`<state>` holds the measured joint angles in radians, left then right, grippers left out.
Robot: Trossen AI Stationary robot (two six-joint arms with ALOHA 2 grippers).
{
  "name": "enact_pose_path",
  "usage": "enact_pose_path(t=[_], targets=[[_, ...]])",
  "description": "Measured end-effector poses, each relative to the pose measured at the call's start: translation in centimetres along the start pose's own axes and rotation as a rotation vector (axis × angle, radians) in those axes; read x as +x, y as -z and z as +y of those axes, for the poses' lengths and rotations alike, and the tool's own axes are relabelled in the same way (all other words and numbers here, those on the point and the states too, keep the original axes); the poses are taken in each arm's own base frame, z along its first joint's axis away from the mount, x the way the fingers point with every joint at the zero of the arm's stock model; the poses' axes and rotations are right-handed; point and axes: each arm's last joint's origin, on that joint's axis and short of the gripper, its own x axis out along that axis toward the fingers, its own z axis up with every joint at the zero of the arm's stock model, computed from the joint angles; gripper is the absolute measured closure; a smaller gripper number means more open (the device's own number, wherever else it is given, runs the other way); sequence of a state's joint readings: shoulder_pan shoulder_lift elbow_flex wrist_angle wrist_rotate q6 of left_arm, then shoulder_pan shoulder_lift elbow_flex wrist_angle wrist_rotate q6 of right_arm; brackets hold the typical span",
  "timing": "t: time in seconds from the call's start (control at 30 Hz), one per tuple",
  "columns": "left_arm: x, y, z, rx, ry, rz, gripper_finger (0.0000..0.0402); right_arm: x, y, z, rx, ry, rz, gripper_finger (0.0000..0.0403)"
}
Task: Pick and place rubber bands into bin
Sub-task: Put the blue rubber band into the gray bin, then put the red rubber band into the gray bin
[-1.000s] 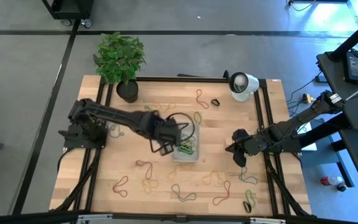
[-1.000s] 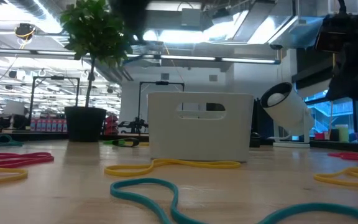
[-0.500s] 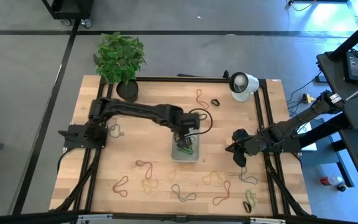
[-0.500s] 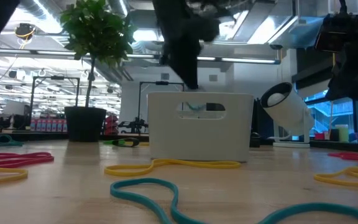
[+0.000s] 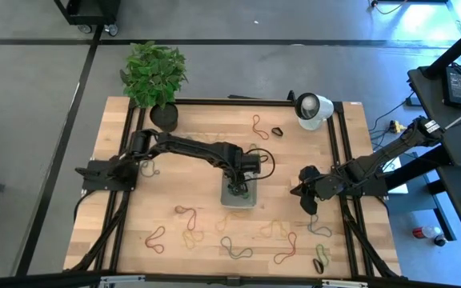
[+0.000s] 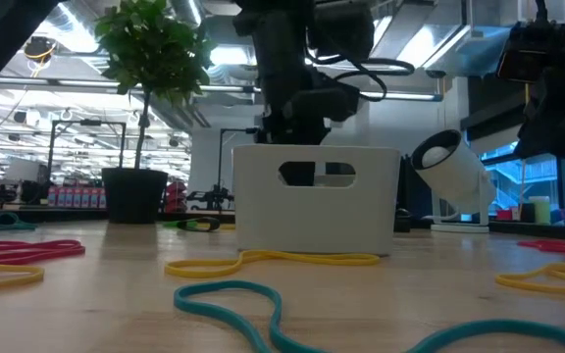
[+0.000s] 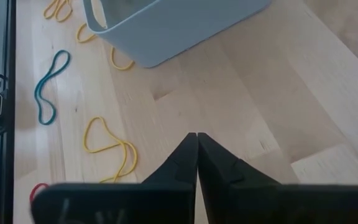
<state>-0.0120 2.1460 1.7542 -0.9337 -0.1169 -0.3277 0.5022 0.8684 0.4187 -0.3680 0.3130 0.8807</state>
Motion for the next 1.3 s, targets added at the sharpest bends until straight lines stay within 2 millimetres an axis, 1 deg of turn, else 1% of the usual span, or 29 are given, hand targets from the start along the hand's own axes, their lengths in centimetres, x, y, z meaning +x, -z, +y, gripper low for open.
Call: enact_pose_path(t=[0.23,0.37,0.4,0.47,0.57,0.73,0.83,0.93,0.97,1.07,1.13,1.23,1.3], targets=[[-0.3,0.0,0.0,-0.002,0.028,0.006,0.0263,0.0,0.0,0.0,-0.024,0.002,0.001,0.0387],[-0.3,0.0,0.0,-0.006,0.037,0.009,0.0241,0.0,0.0,0.0,-0.026,0.002,0.001,0.0387],[-0.6,0.1,0.0,-0.018,0.037,0.006,0.0238,0.0,0.0,0.0,-0.026,0.002,0.001,0.0387],[-1.6,0.0,0.2,-0.037,0.043,-0.022,0.0236,0.0,0.0,0.0,-0.026,0.002,0.001,0.0387],[-3.9,0.0,0.5,-0.052,0.055,-0.066,0.0245,0.0,0.0,0.0,-0.020,-0.004,-0.004,0.0387],[-7.9,0.7,0.7,-0.008,0.079,-0.138,0.0287,0.0,0.0,0.0,-0.019,-0.004,-0.004,0.0387],[-9.6,1.9,0.9,0.010,0.090,-0.153,0.0327,0.0,0.0,0.1,-0.020,-0.005,-0.005,0.0387],[-10.3,3.6,0.9,0.026,0.094,-0.147,0.0380,0.0,-0.1,0.1,-0.018,-0.006,-0.006,0.0387],[-10.3,4.4,0.9,0.032,0.087,-0.138,0.0390,0.0,-0.1,0.1,-0.017,-0.009,-0.008,0.0387],[-10.1,6.7,1.0,0.029,0.087,-0.116,0.0398,0.0,-0.3,0.1,-0.010,-0.008,-0.029,0.0387],[-9.6,8.2,1.2,0.016,0.089,-0.109,0.0400,0.1,-0.7,0.1,0.009,0.007,-0.085,0.0387],[-8.6,10.7,1.8,-0.010,0.111,-0.126,0.0400,0.3,-1.8,0.1,0.018,0.013,-0.169,0.0387],[-7.8,12.2,2.2,-0.015,0.138,-0.153,0.0400,0.4,-3.0,0.2,-0.004,0.038,-0.195,0.0387]])
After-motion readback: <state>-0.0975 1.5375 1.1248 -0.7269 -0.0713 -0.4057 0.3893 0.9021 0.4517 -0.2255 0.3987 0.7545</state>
